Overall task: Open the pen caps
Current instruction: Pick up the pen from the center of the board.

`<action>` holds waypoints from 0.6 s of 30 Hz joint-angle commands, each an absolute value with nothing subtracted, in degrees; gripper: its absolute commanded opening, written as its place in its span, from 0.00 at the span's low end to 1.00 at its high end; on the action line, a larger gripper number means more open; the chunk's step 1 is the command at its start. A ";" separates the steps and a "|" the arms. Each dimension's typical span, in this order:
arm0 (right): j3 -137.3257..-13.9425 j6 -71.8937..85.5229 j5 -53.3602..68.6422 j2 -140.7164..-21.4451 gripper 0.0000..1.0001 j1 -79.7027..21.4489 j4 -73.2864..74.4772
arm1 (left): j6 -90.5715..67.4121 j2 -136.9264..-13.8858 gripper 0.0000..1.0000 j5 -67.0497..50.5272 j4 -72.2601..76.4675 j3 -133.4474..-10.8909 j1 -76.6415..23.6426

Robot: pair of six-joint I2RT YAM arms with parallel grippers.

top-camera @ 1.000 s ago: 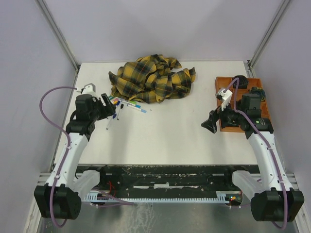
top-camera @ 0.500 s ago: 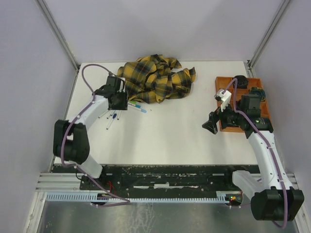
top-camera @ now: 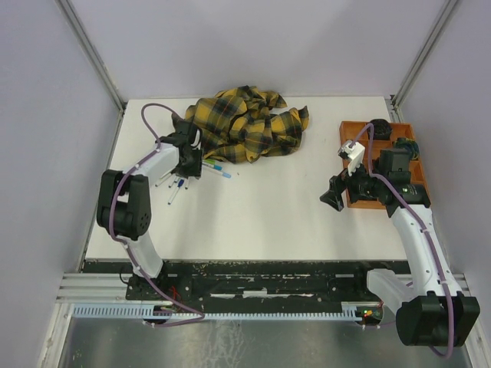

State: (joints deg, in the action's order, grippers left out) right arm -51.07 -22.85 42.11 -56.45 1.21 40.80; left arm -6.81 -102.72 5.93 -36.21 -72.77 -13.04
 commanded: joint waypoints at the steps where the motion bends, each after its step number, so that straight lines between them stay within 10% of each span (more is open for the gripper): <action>1: -52.19 -23.66 41.66 -56.41 0.99 1.00 38.78 | -3.64 -103.28 0.45 5.26 -34.94 -73.91 -11.29; 18: -51.68 -23.33 42.08 -56.03 0.99 0.97 38.46 | -4.90 -107.35 0.37 4.68 -34.22 -73.92 -10.30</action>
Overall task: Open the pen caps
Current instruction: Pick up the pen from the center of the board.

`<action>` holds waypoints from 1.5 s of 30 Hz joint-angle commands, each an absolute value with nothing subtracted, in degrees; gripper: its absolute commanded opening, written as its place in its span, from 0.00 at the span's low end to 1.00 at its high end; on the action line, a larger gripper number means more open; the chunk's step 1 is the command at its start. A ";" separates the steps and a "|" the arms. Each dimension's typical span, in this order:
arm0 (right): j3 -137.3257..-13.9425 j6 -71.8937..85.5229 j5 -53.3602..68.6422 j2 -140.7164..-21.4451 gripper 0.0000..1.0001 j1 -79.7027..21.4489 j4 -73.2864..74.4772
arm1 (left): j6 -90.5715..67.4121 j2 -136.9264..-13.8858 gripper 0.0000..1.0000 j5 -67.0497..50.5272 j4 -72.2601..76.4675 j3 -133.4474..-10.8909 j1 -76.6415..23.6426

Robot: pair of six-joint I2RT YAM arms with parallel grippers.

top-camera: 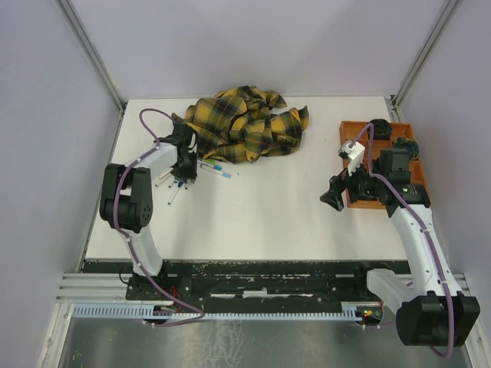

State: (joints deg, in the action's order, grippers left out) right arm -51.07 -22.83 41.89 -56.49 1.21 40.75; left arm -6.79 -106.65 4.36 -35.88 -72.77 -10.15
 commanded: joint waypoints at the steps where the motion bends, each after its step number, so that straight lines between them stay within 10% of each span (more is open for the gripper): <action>1: -51.67 -23.37 42.06 -56.07 0.99 0.97 38.46 | -5.11 -107.40 0.37 5.17 -34.22 -73.85 -10.29; 20: -51.80 -23.52 42.54 -55.81 0.99 0.99 38.62 | -4.52 -110.87 0.36 5.19 -35.52 -74.10 -10.32; 35: -51.95 -23.09 43.99 -55.58 0.99 0.97 38.95 | -4.87 -110.34 0.03 2.71 -35.75 -73.38 -10.45; 45: -51.02 -18.53 52.68 -55.78 0.99 0.98 36.99 | -7.63 -98.64 0.03 -2.77 -33.85 -68.40 -13.71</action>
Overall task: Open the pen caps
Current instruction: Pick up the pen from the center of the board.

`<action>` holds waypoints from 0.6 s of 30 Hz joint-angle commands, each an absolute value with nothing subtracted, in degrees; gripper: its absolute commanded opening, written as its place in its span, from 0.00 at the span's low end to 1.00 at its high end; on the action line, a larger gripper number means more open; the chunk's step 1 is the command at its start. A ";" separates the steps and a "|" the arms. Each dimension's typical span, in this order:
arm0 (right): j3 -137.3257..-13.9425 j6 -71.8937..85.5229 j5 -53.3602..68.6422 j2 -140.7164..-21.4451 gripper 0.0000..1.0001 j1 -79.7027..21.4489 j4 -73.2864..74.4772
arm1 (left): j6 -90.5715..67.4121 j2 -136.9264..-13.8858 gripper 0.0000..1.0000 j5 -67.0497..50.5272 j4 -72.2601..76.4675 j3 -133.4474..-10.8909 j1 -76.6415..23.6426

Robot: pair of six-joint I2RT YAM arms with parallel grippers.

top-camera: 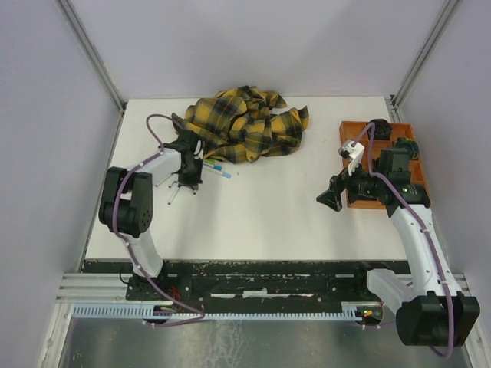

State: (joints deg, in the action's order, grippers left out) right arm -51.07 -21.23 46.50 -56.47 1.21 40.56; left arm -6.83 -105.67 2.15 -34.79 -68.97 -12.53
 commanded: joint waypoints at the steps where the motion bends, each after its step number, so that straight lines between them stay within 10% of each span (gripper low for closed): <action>1: -50.84 -17.77 53.73 -55.88 0.99 1.02 36.58 | -8.14 -96.66 0.03 -5.09 -33.06 -67.08 -13.91; 11: -49.95 -8.56 66.82 -58.63 0.99 0.96 32.04 | -36.62 -60.10 0.03 -25.37 9.83 -35.15 -22.28; 18: -42.31 14.91 72.80 -59.76 0.99 0.14 7.20 | -47.94 -42.06 0.03 -0.45 44.68 -12.94 -43.99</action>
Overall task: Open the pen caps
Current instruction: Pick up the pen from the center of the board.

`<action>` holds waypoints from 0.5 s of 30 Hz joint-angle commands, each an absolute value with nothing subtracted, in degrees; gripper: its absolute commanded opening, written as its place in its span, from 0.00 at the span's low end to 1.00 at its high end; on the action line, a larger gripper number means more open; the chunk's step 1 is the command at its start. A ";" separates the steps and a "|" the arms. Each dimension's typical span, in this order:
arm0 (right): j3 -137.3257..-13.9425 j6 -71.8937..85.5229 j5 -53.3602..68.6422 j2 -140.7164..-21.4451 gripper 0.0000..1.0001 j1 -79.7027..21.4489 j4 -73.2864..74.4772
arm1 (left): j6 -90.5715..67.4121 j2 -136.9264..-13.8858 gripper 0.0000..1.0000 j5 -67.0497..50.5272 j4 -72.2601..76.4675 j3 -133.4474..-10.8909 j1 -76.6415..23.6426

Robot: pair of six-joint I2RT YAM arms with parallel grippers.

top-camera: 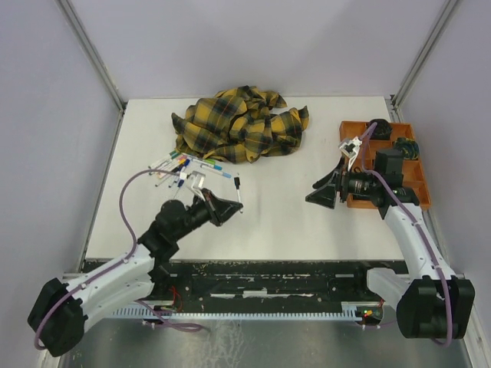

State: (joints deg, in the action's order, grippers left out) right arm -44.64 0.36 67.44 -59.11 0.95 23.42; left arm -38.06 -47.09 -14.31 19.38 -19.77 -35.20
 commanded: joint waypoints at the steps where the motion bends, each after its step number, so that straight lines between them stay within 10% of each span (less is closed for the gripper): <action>1: -42.32 15.50 72.69 -59.85 0.99 -0.16 6.59 | -47.94 -41.36 0.03 2.48 47.07 -11.74 -46.18; 15: -41.20 26.58 74.96 -60.76 0.99 -4.81 -3.27 | -37.42 -67.51 0.03 24.73 77.30 -15.64 -67.96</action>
State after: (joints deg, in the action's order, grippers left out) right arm -41.21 21.96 72.25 -60.64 -4.10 3.22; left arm -42.78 -61.25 15.25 60.31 -12.01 -64.42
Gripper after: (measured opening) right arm 0.991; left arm 0.062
